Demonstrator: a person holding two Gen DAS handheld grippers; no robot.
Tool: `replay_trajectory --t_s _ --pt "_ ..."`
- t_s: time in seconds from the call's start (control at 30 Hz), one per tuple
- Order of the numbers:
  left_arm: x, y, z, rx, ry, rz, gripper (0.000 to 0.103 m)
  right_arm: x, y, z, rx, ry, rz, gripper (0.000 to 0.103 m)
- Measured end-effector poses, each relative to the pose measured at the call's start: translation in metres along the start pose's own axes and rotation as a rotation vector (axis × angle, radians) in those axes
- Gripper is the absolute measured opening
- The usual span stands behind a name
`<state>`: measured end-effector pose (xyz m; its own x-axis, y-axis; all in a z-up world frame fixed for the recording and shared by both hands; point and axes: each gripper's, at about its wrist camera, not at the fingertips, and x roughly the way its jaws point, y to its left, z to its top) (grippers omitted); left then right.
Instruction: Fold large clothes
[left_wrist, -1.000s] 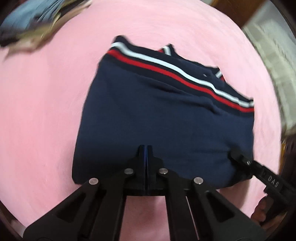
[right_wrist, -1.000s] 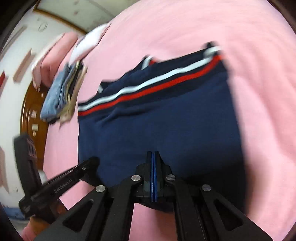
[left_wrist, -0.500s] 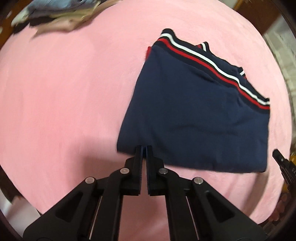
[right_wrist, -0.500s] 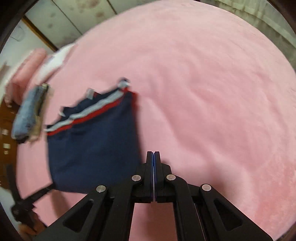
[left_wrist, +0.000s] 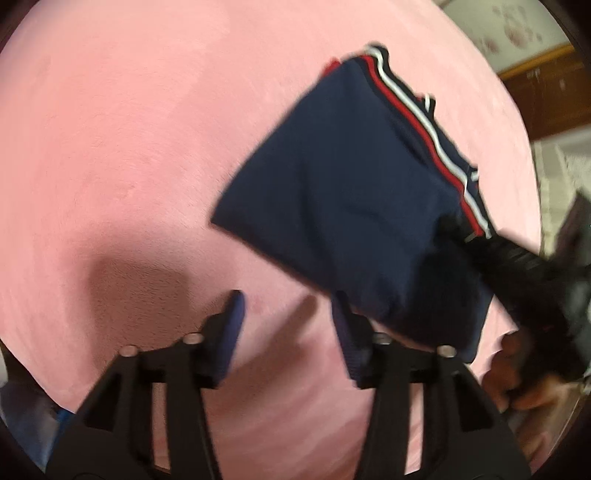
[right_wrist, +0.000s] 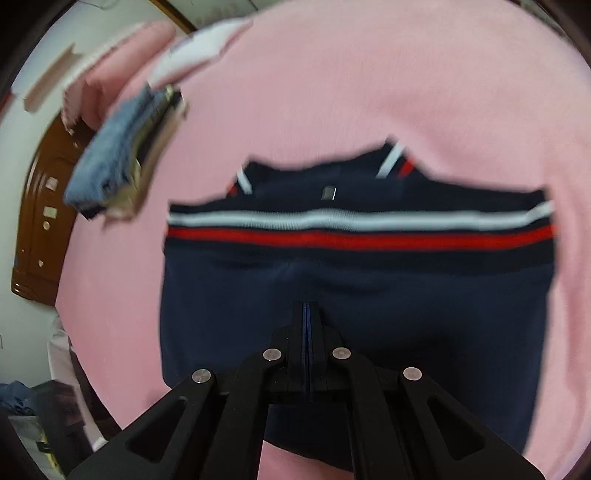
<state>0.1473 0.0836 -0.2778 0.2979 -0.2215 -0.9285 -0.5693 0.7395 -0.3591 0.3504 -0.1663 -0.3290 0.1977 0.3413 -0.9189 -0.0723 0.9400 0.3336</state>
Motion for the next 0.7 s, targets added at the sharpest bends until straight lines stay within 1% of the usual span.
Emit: replay_trajectory --t_s 0.03,0.07,0.17,0.2,0.23,0.3,0.37,0.43,0.53,0.63,0.7 --pt "-0.003 0.003 0.001 -0.010 -0.010 -0.009 0.048 0.007 -0.002 -0.004 0.015 0.013 -0.014 0.000" --pt "-0.006 0.010 0.008 -0.021 -0.012 -0.016 0.049 0.014 -0.004 -0.007 0.025 0.007 -0.016 0.000" --pt "-0.007 0.017 0.012 -0.060 0.000 -0.026 0.052 0.020 -0.014 -0.009 0.056 0.008 0.005 0.000" --pt "-0.004 0.021 0.023 -0.073 0.001 -0.039 0.053 0.021 -0.018 -0.008 0.065 0.016 0.011 0.000" --pt "0.001 0.026 0.021 -0.090 -0.004 -0.055 0.054 0.033 -0.016 -0.005 0.065 0.019 0.010 0.000" --pt "0.004 0.032 0.028 -0.136 -0.019 -0.094 0.056 0.042 -0.017 -0.001 0.049 0.027 0.003 0.000" --pt "0.008 0.037 0.033 -0.172 -0.041 -0.142 0.057 0.062 -0.014 0.013 0.024 0.042 -0.009 0.000" --pt "0.010 0.041 0.038 -0.202 -0.051 -0.163 0.057 0.068 -0.012 0.018 0.020 0.046 -0.012 0.000" --pt "0.019 0.035 0.042 -0.235 -0.071 -0.179 0.057 0.071 -0.010 0.020 0.034 0.040 0.000 0.000" --pt "0.035 0.014 0.053 -0.220 -0.085 -0.171 0.057 0.068 -0.017 0.019 0.076 0.042 0.027 0.000" --pt "0.038 0.002 0.060 -0.199 -0.080 -0.176 0.057 0.068 -0.021 0.018 0.098 0.043 0.046 0.000"
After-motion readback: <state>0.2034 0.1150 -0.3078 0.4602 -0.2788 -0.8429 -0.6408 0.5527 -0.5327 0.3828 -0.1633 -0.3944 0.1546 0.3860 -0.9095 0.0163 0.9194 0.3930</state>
